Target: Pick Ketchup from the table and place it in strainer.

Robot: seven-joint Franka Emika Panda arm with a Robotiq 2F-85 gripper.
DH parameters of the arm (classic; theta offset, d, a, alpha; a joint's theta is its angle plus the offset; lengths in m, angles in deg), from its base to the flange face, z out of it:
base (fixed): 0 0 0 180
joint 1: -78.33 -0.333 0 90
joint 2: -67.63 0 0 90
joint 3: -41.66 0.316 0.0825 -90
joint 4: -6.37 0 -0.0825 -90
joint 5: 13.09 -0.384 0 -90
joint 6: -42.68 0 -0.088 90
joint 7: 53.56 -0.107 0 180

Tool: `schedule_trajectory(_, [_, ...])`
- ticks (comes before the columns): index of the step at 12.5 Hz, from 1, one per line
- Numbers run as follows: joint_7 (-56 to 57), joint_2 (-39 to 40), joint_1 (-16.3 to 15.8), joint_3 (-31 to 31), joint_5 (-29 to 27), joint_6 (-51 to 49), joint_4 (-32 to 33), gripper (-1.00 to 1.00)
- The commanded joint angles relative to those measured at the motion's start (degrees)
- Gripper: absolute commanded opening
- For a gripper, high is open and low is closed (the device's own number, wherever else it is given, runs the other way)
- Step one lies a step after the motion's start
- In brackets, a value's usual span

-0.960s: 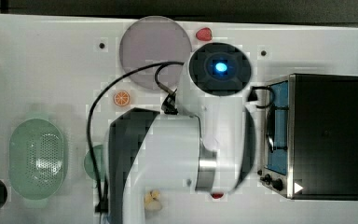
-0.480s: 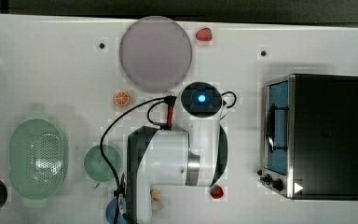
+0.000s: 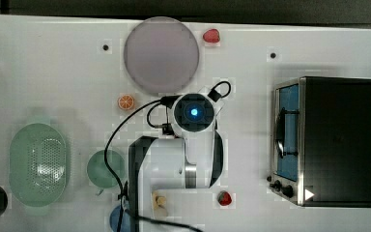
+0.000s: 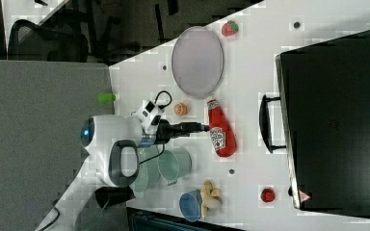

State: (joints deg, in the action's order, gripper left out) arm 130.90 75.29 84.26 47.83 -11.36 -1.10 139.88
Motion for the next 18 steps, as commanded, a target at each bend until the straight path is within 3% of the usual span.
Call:
schedule_trajectory(1, [3.45, 6.12, -0.54, -0.41, 1.23, 4.78, 0.81, 1.0])
schedule_trajectory(6, [3.46, 12.61, -1.06, -0.31, 1.23, 10.07, 1.18, 1.0])
schedule_trajectory(7, [3.45, 13.46, -1.06, -0.46, 1.24, 11.36, 1.25, 0.93])
schedule_trajectory(10, [3.47, 14.33, -1.05, -0.68, 1.23, 13.35, 1.27, 0.24])
schedule_trajectory(12, [3.44, 13.64, -0.86, -0.81, 1.14, 13.33, 0.88, 0.24])
schedule_trajectory(15, [3.19, 7.63, -0.57, -1.08, 0.91, 10.93, 0.13, 0.24])
schedule_trajectory(18, [2.0, -3.97, -0.86, -0.6, 0.86, -2.62, -2.15, 0.24])
